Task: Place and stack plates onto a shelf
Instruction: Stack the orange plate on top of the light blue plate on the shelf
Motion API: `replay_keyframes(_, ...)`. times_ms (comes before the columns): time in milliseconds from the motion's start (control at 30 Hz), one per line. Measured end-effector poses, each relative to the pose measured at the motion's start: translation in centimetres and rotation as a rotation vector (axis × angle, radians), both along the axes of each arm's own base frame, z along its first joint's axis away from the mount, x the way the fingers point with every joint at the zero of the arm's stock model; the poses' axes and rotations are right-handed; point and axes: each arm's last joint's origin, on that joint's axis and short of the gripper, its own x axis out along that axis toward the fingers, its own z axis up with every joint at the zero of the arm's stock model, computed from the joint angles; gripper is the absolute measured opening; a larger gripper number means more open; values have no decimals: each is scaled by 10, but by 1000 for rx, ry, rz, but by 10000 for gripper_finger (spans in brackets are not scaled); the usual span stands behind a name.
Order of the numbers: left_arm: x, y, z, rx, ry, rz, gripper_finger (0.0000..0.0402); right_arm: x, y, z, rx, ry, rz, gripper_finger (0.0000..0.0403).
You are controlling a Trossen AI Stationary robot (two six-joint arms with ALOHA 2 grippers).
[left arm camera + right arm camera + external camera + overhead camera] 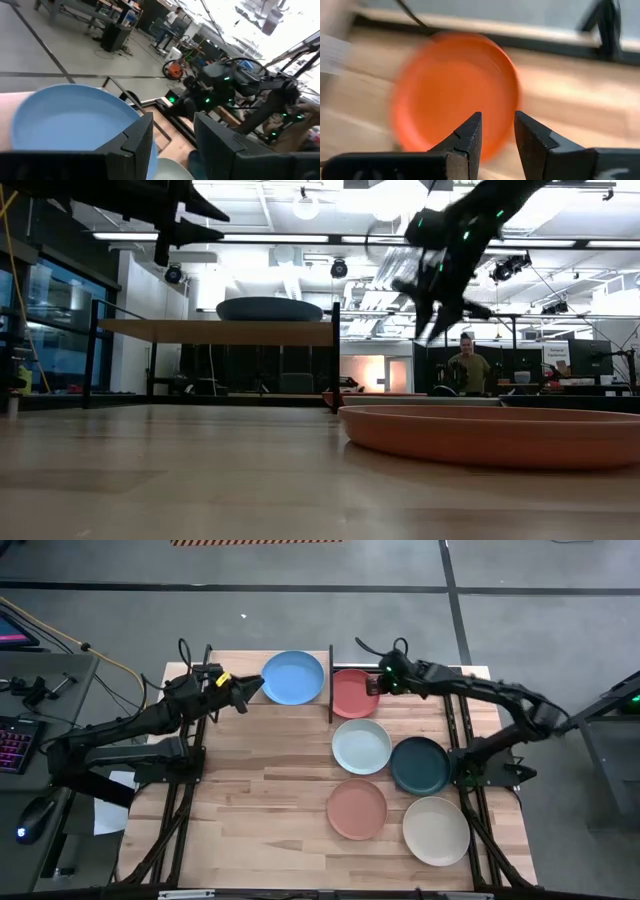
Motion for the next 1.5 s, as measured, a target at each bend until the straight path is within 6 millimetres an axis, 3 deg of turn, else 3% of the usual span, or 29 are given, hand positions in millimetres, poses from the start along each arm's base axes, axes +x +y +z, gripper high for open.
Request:
replay_keyframes(200,-2,7,-1,28,30,-34,133,2,-24,-38,148,74,-96,99)
replay_keyframes(567,-10,15,-2,46,58,-71,133,13,-16,-76,184,31,-248,185)
replay_keyframes(767,-12,18,-3,41,63,-62,133,25,-16,-94,212,-10,-292,194)
replay_keyframes(1000,-14,22,-3,61,75,-58,133,27,-17,-111,241,32,-337,173)
replay_keyframes(1233,-17,25,-2,61,63,-30,133,26,-17,-113,243,45,-359,141)
replay_keyframes(1500,-17,26,3,91,19,-26,133,23,-17,-114,224,85,-336,57)
